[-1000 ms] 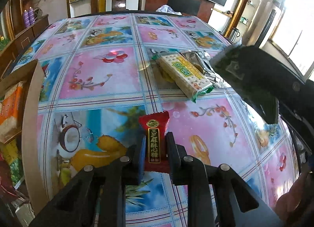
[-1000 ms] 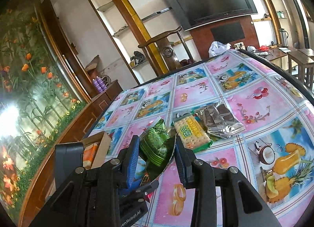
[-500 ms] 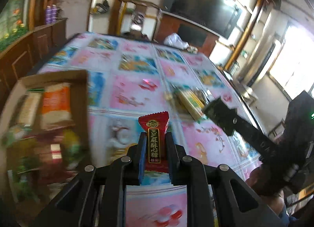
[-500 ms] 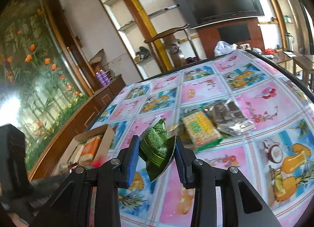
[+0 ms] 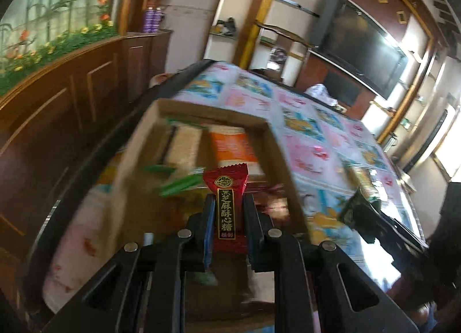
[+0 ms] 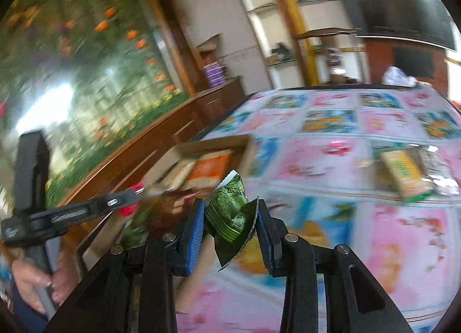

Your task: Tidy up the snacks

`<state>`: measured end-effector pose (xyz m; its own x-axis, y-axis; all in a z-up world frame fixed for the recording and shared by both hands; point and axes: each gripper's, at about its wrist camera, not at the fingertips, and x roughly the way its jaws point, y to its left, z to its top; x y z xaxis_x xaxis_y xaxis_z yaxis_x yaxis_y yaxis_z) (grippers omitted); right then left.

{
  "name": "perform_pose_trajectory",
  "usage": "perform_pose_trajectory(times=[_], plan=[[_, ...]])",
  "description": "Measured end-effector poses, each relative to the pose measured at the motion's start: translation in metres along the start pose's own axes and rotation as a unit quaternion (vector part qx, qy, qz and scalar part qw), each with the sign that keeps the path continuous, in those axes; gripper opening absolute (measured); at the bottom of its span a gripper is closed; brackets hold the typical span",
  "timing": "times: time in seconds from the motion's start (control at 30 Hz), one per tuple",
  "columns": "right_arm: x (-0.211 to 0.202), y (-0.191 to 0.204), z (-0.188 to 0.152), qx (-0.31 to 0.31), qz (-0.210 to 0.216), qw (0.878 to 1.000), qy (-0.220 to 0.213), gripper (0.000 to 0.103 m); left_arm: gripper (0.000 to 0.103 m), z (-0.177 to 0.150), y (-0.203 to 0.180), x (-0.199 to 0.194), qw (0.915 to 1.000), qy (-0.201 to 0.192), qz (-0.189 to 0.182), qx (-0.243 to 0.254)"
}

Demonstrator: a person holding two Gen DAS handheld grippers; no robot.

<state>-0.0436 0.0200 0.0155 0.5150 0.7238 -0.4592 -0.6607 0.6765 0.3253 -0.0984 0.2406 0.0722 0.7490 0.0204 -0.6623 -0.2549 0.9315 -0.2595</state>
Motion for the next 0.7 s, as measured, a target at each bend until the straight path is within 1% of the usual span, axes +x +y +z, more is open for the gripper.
perform_pose_trajectory(times=[0.1,0.23,0.37,0.7], plan=[[0.016,0.026,-0.007,-0.028,0.028,0.999,0.021,0.038,0.018,-0.003,0.012,0.001,0.9999,0.000,0.006,-0.009],[0.034,0.046,-0.013,-0.051,0.045,0.997,0.046,0.038,0.018,-0.007,0.019,0.002,0.9999,-0.001,0.013,-0.005],[0.050,0.053,-0.018,-0.058,0.050,0.995,0.069,0.039,0.018,-0.011,0.022,0.006,0.9999,0.003,0.009,-0.004],[0.075,0.054,-0.016,-0.049,0.060,0.992,0.100,0.039,0.018,-0.014,0.026,0.014,0.9999,0.010,0.005,-0.001]])
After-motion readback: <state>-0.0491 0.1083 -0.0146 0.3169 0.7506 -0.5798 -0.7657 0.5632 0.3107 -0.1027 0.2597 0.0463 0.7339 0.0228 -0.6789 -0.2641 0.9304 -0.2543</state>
